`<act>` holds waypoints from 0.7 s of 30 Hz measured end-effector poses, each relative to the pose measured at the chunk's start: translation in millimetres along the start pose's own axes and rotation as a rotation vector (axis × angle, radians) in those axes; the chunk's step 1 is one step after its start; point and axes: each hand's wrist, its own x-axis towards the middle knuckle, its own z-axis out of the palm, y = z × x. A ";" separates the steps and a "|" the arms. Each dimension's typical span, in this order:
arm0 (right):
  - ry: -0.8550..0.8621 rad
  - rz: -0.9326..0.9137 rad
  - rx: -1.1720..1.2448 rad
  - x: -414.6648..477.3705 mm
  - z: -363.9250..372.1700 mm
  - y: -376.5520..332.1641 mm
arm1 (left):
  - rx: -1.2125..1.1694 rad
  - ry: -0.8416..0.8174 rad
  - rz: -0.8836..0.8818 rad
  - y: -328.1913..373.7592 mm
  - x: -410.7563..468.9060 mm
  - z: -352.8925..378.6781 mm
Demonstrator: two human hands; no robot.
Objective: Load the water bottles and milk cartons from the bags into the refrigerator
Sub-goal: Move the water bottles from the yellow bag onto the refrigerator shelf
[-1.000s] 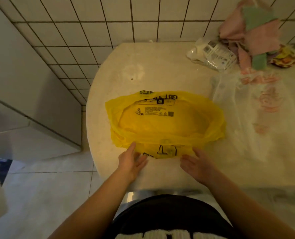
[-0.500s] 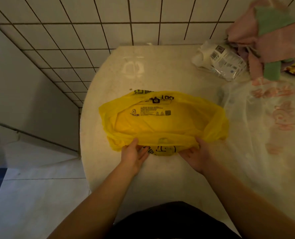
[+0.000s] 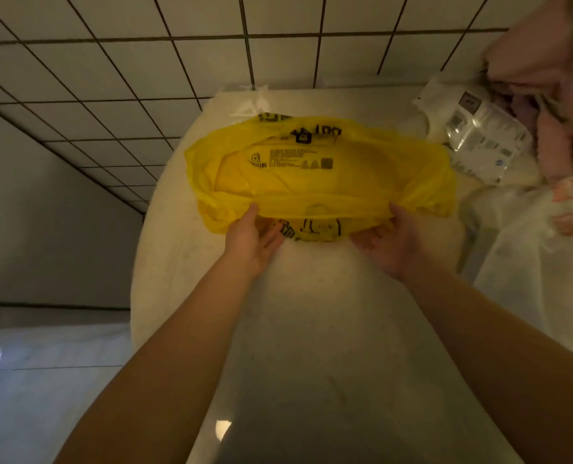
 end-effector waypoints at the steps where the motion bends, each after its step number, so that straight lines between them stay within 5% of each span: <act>1: -0.007 -0.005 -0.004 9.0 8.4 -7.4 | 0.004 -0.005 0.003 7.3 8.3 7.6; 14: -0.044 0.003 -0.083 28.2 38.3 -26.7 | 0.213 -0.019 0.040 34.4 20.8 23.6; 21: 0.035 -0.035 -0.366 -34.1 -27.1 20.3 | 0.676 -0.018 0.262 -37.6 -57.1 -27.1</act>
